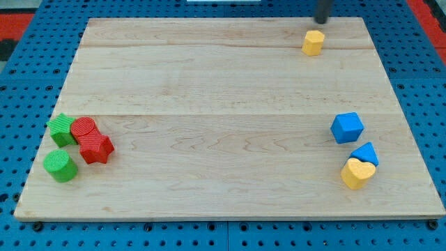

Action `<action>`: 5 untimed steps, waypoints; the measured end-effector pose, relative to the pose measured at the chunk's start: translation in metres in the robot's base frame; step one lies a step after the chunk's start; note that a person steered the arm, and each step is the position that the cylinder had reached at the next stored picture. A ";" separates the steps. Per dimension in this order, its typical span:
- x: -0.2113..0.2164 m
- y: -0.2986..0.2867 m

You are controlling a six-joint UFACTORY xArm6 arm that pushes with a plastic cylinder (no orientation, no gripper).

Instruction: Put the hexagon at the center of the board

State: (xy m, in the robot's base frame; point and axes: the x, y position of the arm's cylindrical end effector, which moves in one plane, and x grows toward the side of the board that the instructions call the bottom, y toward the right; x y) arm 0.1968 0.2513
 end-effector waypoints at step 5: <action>0.044 0.040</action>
State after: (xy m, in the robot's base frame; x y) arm 0.2410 0.2916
